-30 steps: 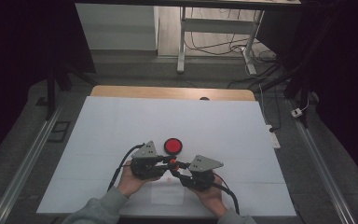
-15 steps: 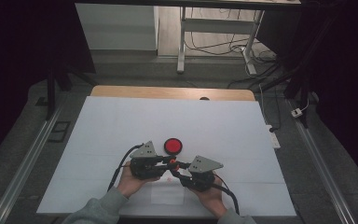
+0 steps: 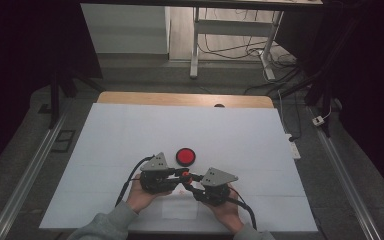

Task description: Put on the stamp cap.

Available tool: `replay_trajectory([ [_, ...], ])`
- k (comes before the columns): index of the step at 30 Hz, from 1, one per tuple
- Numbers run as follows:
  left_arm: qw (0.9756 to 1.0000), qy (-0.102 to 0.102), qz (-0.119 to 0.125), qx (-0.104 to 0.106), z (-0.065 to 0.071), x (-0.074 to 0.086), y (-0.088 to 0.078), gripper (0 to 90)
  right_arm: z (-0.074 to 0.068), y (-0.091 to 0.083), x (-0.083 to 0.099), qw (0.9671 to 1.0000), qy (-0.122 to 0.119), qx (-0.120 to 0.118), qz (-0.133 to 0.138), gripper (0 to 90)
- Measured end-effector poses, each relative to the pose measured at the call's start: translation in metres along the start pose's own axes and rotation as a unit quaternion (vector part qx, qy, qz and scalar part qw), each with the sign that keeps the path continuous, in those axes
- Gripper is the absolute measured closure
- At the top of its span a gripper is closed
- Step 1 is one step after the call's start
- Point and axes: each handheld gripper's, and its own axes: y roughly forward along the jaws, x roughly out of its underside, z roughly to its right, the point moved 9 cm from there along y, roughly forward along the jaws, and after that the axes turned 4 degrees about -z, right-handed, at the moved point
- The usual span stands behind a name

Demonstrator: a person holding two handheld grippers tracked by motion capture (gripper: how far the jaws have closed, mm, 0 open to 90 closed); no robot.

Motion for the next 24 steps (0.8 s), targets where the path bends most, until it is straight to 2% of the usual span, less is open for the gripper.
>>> replay_trajectory([
  [3,1.0000,-0.003,0.004,-0.003,-0.0002,0.0005,0.0007,72.8,0.0006,0.0004,0.0004,1.0000,-0.001,0.005,0.000,64.7],
  [7,0.9999,-0.005,0.006,-0.006,-0.0002,0.0017,0.0021,72.8,0.0008,0.0007,0.0020,0.9999,0.010,0.005,-0.002,64.7],
  [18,0.9999,0.000,0.006,-0.014,0.0006,0.0045,0.0038,72.8,-0.0002,0.0024,0.0044,0.9993,0.035,-0.012,-0.004,64.6],
  [24,0.9999,-0.001,0.005,-0.011,0.0005,0.0016,0.0021,72.6,0.0006,0.0010,0.0022,0.9994,0.031,-0.014,0.004,64.3],
])
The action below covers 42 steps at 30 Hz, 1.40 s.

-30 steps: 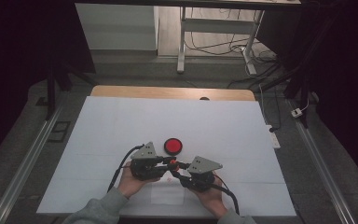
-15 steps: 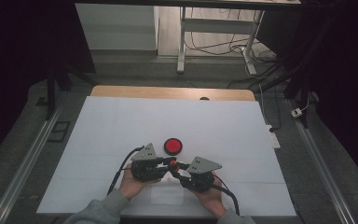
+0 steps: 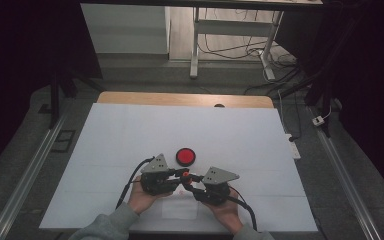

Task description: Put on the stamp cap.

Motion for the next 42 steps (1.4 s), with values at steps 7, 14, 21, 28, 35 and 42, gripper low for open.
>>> replay_trajectory([
  [7,1.0000,0.001,0.000,-0.002,-0.0003,-0.0002,0.0007,72.5,0.0009,0.0006,0.0010,1.0000,0.000,0.001,-0.002,64.2],
  [14,1.0000,0.000,0.003,-0.001,-0.0007,-0.0013,0.0000,72.5,0.0009,0.0002,0.0000,1.0000,-0.003,0.005,0.002,63.9],
  [21,1.0000,0.002,0.005,-0.002,-0.0004,-0.0026,-0.0007,72.4,0.0011,-0.0005,-0.0008,1.0000,-0.005,0.007,0.005,63.8],
  [28,1.0000,0.001,0.010,-0.002,-0.0001,-0.0037,-0.0013,72.4,0.0014,-0.0010,-0.0015,0.9999,-0.005,0.007,0.008,63.6],
  [35,0.9999,0.002,0.010,-0.001,-0.0001,-0.0040,-0.0016,72.4,0.0015,-0.0008,-0.0013,0.9999,-0.006,0.007,0.007,63.5],
  [42,1.0000,0.003,0.009,-0.001,0.0001,-0.0036,-0.0010,72.4,0.0014,-0.0011,-0.0014,0.9999,-0.007,0.008,0.007,63.9],
])
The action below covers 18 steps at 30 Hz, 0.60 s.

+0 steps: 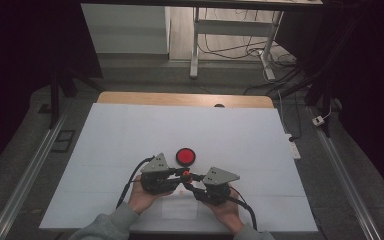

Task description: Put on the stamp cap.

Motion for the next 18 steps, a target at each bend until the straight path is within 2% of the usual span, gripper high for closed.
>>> replay_trajectory([
  [7,0.9999,-0.007,0.014,0.008,0.0004,-0.0013,-0.0007,72.7,-0.0007,-0.0023,-0.0027,0.9999,0.004,0.008,0.006,64.6],
  [9,0.9998,-0.007,0.016,0.013,0.0008,-0.0015,-0.0014,72.8,-0.0011,-0.0036,-0.0040,0.9999,-0.004,0.014,0.007,64.7],
  [13,0.9998,-0.010,0.016,0.011,0.0007,0.0010,-0.0003,73.0,-0.0014,-0.0036,-0.0030,0.9995,-0.018,0.025,-0.010,64.8],
  [18,0.9997,-0.014,0.018,0.007,0.0015,0.0072,0.0024,73.1,-0.0029,-0.0019,-0.0008,0.9990,-0.030,0.020,-0.026,64.6],
])
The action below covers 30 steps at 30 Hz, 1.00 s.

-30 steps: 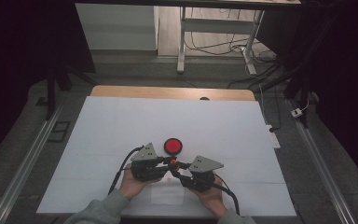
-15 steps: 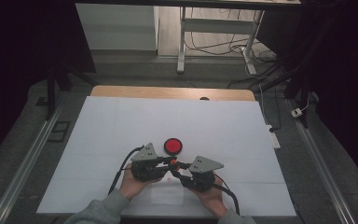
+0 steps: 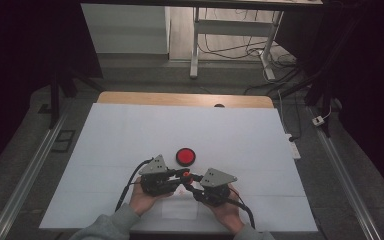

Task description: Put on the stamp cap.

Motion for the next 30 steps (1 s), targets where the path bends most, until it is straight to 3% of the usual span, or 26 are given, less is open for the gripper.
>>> replay_trajectory([
  [5,1.0000,-0.002,0.000,-0.004,-0.001,-0.002,-0.001,72.8,0.000,0.002,0.001,1.0000,0.000,-0.009,-0.002,64.4],
  [9,1.0000,0.002,0.006,-0.004,0.000,-0.011,-0.006,72.6,0.002,-0.003,-0.006,0.9998,0.002,-0.006,0.020,63.7],
  [13,1.0000,0.004,0.004,-0.004,0.000,-0.011,-0.005,72.5,0.003,-0.003,-0.008,0.9994,0.013,-0.020,0.026,59.0],
  [21,0.9999,-0.001,0.015,-0.001,-0.005,-0.014,-0.012,72.5,0.004,-0.002,-0.006,0.9993,0.022,-0.020,0.023,51.2],
  [30,0.9998,0.007,0.014,-0.008,-0.006,-0.017,-0.017,72.4,0.014,-0.008,0.001,0.9992,0.033,-0.016,0.017,47.4],
])
